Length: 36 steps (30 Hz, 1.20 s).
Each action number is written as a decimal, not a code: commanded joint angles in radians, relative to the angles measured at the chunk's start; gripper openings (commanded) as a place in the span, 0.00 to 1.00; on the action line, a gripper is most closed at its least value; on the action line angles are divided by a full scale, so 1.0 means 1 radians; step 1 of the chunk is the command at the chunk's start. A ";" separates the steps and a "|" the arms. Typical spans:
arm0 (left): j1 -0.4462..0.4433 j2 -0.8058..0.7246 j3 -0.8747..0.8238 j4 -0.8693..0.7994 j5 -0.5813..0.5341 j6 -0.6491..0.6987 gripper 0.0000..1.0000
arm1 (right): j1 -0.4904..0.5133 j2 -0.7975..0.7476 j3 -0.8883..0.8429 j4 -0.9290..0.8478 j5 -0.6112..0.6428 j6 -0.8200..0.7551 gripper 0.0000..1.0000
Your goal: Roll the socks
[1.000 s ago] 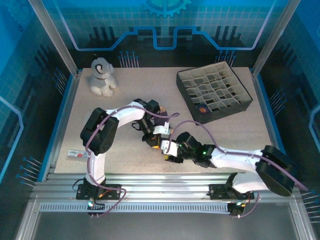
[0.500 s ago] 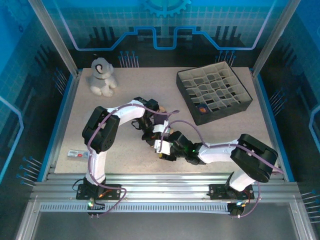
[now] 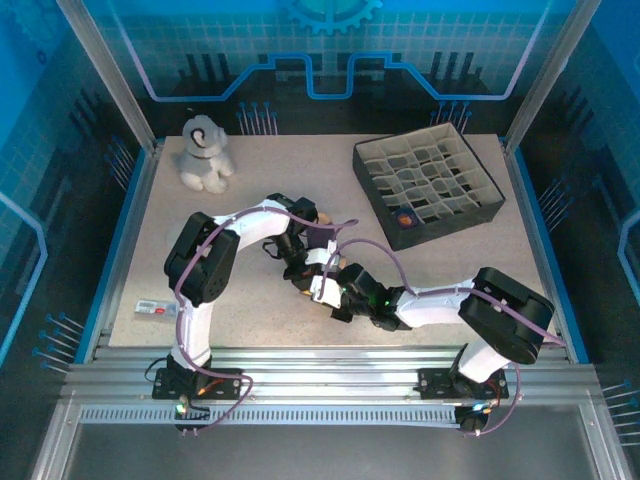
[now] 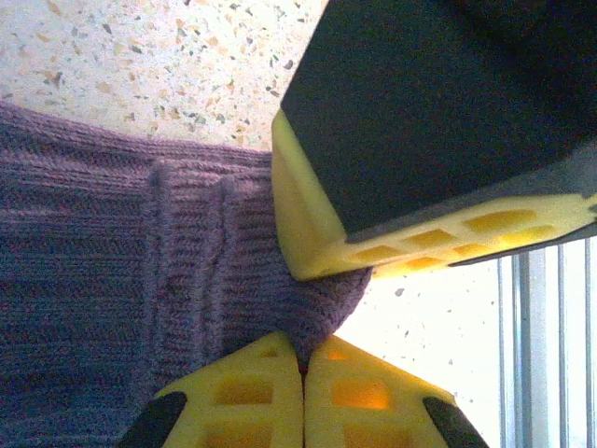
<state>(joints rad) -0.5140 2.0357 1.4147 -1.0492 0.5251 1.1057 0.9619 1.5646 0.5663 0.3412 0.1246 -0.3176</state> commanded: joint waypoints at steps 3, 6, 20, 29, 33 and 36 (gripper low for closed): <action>0.016 -0.088 -0.079 0.078 0.054 -0.001 0.08 | -0.001 0.005 0.032 -0.117 -0.005 0.073 0.00; 0.019 -0.143 -0.141 0.158 0.053 -0.039 0.18 | -0.036 0.013 0.075 -0.212 -0.080 0.155 0.00; 0.066 -0.419 -0.409 0.602 0.029 -0.310 0.43 | -0.199 0.164 0.236 -0.492 -0.384 0.344 0.00; 0.084 -0.637 -0.628 0.877 0.052 -0.483 0.44 | -0.283 0.248 0.308 -0.628 -0.521 0.379 0.00; 0.076 -0.756 -0.773 1.082 0.039 -0.550 0.46 | -0.302 0.229 0.343 -0.652 -0.538 0.382 0.00; 0.070 -0.827 -0.878 1.257 0.027 -0.614 0.49 | -0.315 0.208 0.346 -0.670 -0.565 0.369 0.00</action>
<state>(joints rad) -0.4374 1.2633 0.5999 -0.0135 0.5304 0.5770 0.6674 1.7691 0.9165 -0.1982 -0.4412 0.0456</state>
